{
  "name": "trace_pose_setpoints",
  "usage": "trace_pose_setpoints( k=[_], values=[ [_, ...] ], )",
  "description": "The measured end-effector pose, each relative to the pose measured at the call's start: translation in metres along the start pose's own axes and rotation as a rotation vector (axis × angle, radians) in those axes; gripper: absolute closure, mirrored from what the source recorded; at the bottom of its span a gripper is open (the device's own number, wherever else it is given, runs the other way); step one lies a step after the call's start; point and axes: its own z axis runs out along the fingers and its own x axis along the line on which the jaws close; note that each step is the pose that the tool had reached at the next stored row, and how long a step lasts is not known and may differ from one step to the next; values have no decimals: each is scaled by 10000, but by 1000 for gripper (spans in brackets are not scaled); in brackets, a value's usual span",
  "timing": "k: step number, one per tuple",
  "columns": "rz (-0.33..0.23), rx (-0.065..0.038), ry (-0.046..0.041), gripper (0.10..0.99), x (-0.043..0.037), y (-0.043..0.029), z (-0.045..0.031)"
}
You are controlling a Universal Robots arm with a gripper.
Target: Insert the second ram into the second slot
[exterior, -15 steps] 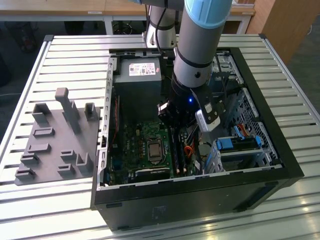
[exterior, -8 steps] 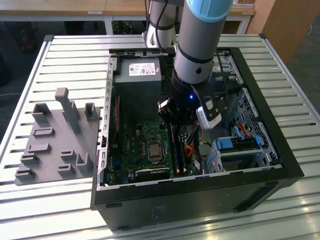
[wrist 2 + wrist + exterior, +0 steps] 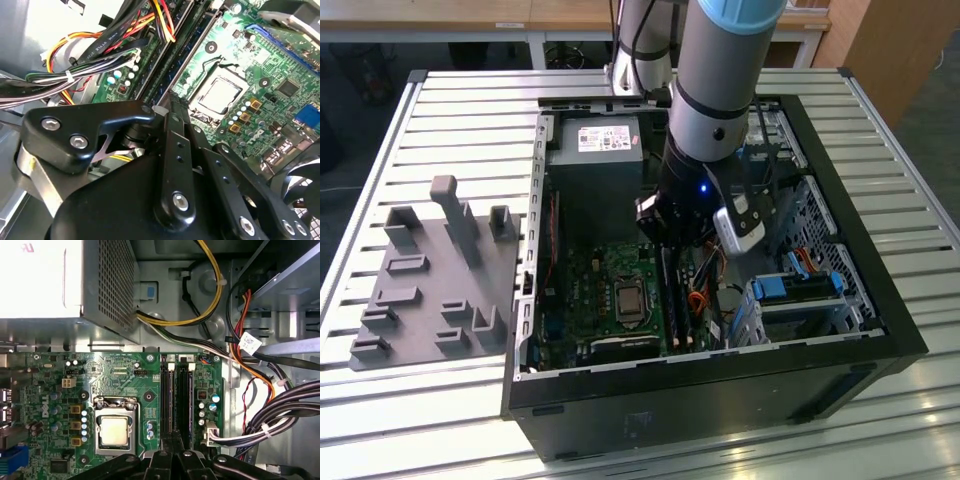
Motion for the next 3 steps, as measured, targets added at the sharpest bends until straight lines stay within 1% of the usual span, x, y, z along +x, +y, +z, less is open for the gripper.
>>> trace_pose_setpoints(
  k=[3],
  values=[
    [0, -1, 0, 980, 0, 0, -1]
  ],
)
